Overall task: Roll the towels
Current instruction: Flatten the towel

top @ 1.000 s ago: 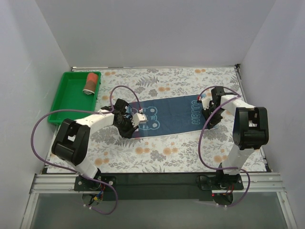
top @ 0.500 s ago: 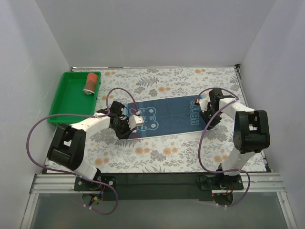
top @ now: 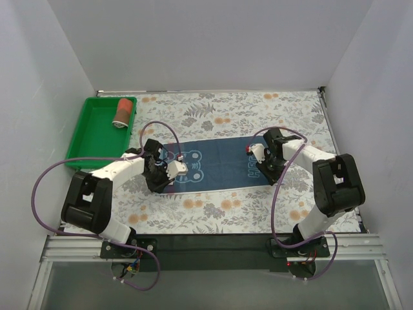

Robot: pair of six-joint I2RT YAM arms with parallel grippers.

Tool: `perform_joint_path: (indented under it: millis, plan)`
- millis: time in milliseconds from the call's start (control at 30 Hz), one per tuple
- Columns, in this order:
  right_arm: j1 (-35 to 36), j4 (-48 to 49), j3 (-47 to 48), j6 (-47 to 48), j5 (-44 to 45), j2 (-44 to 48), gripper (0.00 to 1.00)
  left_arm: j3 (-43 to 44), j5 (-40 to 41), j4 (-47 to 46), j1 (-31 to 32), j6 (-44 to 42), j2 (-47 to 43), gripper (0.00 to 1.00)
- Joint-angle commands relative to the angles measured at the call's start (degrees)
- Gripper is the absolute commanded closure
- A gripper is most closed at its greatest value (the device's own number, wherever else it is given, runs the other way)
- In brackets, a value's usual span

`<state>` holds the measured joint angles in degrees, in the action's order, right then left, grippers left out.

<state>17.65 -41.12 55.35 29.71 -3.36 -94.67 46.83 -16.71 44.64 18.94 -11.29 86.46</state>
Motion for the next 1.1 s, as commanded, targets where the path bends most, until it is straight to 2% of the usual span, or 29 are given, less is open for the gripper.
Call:
perform_joint_path:
  millis: [0,133,233,500,633,867,1067]
  plan:
    - [-0.3,-4.5,-3.5,-1.3,-1.5,-1.2,0.79,-1.0,3.7,3.9,-1.2,-1.8,-1.4,0.93]
    - [-2.0,-6.1,-1.3,-0.9,-1.9,0.4,0.69,-0.7,3.9,4.0,-2.2,-2.6,-1.2,0.93]
    - [-3.3,-6.9,2.1,-0.6,-2.9,1.3,0.68,0.4,1.9,4.1,-2.1,-2.6,-1.1,0.92]
    - [-3.8,-7.0,4.7,-1.2,-5.1,-0.2,0.72,3.3,-1.2,4.0,-2.2,-1.5,1.2,0.92]
    - [-3.8,-5.6,3.3,-1.2,-4.8,-2.2,0.75,2.8,-1.2,3.7,-2.2,-1.5,1.2,0.92]
    - [-6.0,-1.2,-3.7,0.5,2.3,-4.6,0.78,0.6,-1.2,3.9,-2.2,-1.6,-0.8,0.92]
    - [-8.2,-4.0,-4.4,2.3,0.5,-0.5,0.76,-1.0,-2.4,5.0,-2.3,-3.0,-3.0,0.89]
